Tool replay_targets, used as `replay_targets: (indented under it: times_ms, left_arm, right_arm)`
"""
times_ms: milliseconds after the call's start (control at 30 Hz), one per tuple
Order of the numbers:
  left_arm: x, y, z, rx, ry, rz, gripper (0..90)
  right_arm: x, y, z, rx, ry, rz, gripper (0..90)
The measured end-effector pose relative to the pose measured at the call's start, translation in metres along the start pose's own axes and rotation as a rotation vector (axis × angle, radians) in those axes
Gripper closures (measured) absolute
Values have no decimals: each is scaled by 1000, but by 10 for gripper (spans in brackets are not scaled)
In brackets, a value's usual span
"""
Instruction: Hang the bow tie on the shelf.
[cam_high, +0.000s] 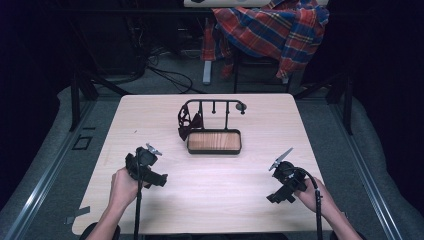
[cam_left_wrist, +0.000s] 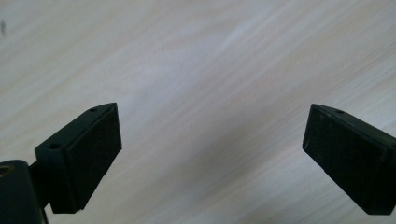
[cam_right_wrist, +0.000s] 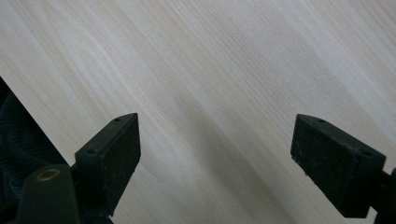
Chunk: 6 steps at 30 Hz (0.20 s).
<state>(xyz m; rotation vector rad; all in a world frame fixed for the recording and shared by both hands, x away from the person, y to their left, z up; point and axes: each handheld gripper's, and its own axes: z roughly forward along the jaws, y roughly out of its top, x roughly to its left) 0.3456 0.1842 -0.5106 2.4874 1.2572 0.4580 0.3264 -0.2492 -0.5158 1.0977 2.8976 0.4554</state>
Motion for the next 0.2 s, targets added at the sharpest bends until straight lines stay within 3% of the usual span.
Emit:
replay_targets:
  times_ms: [33, 200]
  left_arm:
    - [-1, -3, 4, 20, -5, 0, 41]
    - [3, -1, 10, 31, 33, -5, 41]
  right_arm:
    - [1, 0, 0, 1, 0, -6, 159]
    - [1, 0, 0, 1, -2, -17, 159]
